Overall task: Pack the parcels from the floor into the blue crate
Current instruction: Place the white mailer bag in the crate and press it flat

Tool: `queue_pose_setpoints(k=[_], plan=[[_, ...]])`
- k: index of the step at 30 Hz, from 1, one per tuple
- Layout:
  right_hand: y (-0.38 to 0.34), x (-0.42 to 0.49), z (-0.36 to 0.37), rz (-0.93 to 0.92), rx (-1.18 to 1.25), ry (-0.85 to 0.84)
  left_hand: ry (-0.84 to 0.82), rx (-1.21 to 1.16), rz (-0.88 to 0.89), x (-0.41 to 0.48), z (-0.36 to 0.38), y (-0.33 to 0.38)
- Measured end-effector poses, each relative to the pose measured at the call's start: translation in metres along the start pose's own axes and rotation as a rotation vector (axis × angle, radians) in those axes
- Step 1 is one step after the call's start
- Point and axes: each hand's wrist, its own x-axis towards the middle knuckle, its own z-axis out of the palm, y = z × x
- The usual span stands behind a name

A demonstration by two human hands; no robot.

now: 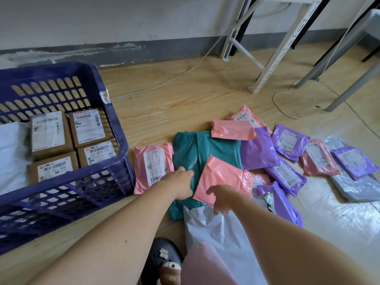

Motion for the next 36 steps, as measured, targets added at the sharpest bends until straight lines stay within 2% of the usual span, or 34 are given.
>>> queue_pose_setpoints(k=[2,5,9,13,18,23,25,29,32,36], plan=[[-0.007,0.001,0.004,-0.014,0.044,-0.07,-0.005,-0.003,-0.022,0.002,0.009,-0.002],[-0.014,0.0,0.005,-0.025,0.0,-0.102,-0.097,0.016,-0.067,0.008,0.032,-0.005],[-0.009,0.001,0.006,-0.009,-0.089,-0.126,-0.222,-0.182,-0.144,0.01,0.064,-0.014],[-0.008,-0.002,0.006,-0.009,-0.145,-0.173,-0.112,-0.196,-0.14,0.012,0.072,-0.01],[-0.01,0.002,0.001,0.022,-0.043,-0.159,-0.024,-0.504,-0.191,0.016,0.066,0.002],[-0.005,0.0,-0.012,0.143,0.078,-0.239,0.056,-0.627,-0.142,0.009,0.052,0.015],[-0.005,-0.008,-0.018,0.159,0.077,-0.169,0.084,-0.639,-0.116,0.005,0.045,0.02],[-0.006,-0.026,-0.032,0.156,-0.089,-0.05,0.146,-0.631,-0.104,0.004,0.034,0.029],[-0.005,-0.042,-0.047,0.203,-0.153,-0.048,0.106,-0.736,-0.115,0.0,0.016,0.039],[-0.009,-0.064,-0.069,0.222,-0.127,0.15,0.039,-0.743,-0.124,-0.014,-0.017,0.047]])
